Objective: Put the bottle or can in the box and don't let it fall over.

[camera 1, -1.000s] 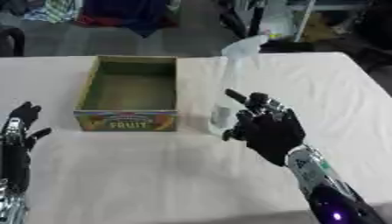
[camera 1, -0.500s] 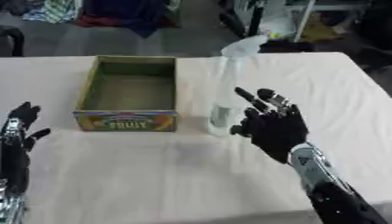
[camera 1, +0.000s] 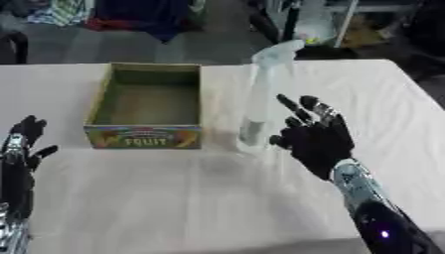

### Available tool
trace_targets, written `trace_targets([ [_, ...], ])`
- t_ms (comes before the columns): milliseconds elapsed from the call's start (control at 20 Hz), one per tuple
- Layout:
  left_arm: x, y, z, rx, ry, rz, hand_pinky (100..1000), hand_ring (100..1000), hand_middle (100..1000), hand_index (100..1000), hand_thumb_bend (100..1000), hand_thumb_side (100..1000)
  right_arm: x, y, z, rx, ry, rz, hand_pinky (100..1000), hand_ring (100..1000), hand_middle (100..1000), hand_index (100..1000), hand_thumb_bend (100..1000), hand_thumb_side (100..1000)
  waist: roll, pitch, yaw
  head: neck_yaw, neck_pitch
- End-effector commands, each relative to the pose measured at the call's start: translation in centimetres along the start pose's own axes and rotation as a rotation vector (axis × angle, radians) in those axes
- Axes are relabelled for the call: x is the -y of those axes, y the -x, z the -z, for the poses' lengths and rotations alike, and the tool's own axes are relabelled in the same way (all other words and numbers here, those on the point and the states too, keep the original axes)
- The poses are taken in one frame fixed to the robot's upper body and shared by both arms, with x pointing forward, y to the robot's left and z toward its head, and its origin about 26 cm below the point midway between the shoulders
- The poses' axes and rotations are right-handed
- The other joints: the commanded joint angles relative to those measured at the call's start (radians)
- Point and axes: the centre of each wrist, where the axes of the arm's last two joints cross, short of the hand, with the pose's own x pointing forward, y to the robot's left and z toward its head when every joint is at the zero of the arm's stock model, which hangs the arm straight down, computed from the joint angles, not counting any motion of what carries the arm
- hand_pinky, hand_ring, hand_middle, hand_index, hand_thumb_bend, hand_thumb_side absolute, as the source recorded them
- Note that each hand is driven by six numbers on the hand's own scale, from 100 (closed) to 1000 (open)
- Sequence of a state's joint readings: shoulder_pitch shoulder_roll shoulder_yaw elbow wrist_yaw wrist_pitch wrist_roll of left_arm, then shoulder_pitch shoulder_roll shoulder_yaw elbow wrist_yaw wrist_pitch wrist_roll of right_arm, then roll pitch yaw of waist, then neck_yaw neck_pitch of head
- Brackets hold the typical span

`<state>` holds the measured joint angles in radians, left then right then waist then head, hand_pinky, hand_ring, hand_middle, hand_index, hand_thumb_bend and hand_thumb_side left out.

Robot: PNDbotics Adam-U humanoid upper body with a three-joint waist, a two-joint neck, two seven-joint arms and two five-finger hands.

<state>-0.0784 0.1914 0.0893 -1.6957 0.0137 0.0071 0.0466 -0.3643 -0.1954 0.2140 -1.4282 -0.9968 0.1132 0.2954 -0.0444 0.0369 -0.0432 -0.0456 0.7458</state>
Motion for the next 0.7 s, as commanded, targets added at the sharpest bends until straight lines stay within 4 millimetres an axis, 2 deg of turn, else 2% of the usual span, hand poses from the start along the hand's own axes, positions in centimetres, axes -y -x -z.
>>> trace_targets([
  [50, 0.0, -0.7, 0.3, 0.028, 0.006, -0.001, 811, 1000, 864, 962, 100, 989, 0.0, -0.8, 0.8, 0.027, 0.005, 0.002, 479, 161, 145, 1000, 100, 508, 0.004, -0.007, 0.001, 0.001, -0.002],
  [700, 0.1, -0.8, 0.3, 0.031, 0.01, -0.002, 811, 1000, 864, 962, 100, 988, 1.3, -1.3, 2.5, 0.061, 0.085, 0.0, 472, 159, 137, 1000, 100, 507, 0.007, -0.005, 0.008, -0.005, -0.002],
])
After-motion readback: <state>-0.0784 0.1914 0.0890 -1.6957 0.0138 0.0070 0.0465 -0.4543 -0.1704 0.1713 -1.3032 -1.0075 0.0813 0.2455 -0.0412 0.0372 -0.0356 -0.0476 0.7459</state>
